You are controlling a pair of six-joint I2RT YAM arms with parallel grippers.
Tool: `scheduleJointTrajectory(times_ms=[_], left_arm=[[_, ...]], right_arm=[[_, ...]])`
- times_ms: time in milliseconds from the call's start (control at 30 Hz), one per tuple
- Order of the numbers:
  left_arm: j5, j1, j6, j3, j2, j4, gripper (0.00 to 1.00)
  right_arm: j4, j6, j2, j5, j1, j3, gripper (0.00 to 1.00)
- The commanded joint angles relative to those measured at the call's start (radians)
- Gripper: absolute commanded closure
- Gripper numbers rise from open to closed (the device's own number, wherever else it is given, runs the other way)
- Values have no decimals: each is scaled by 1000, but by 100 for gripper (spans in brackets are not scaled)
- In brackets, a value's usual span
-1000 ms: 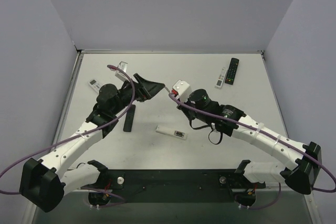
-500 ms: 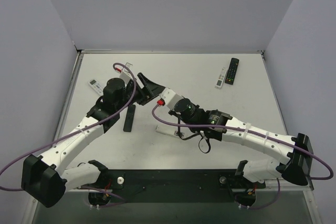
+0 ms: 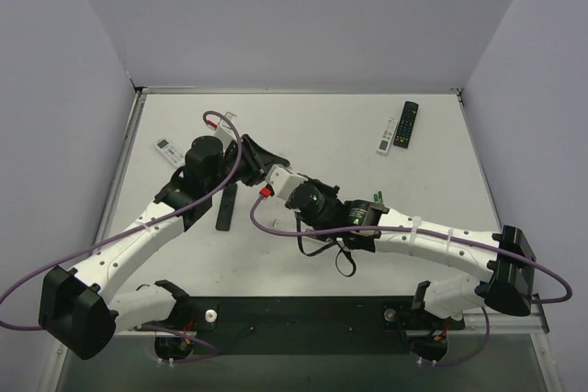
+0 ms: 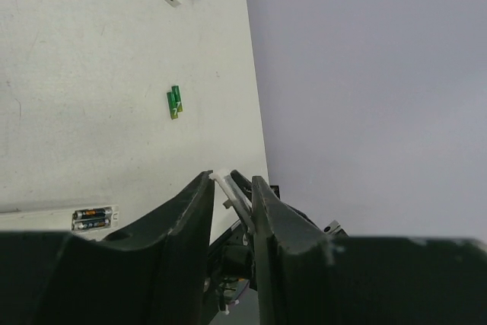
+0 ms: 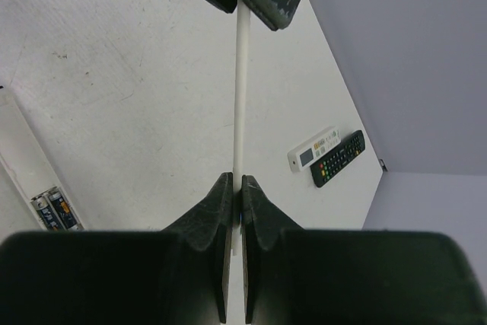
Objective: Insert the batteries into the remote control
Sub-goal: Turn over the battery cover.
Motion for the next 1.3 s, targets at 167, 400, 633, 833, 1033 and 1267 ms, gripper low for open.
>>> scheduleJointTrajectory(times_ms=[167,400,633,833,1033,1267], left_arm=[[6,-5,-8,15,-29,25,82],[-24,1,9,-34,-57,83,95],[70,57,55,-154,-92,290,100],[188,93,84,-180,-100,391,100],[268,93,120,-177,-109,416,100],[275,91,132,-178,-128,372,100]], right_arm=[[43,-65,37,112,33,46,94],[-32,16,-6,1,28,76,48],[-231,128,-150,-456,-96,115,30],[-252,146,-219,-687,-226,106,27],[-249,143,-176,-794,-243,140,28],[-252,125,-106,-819,-240,198,32]])
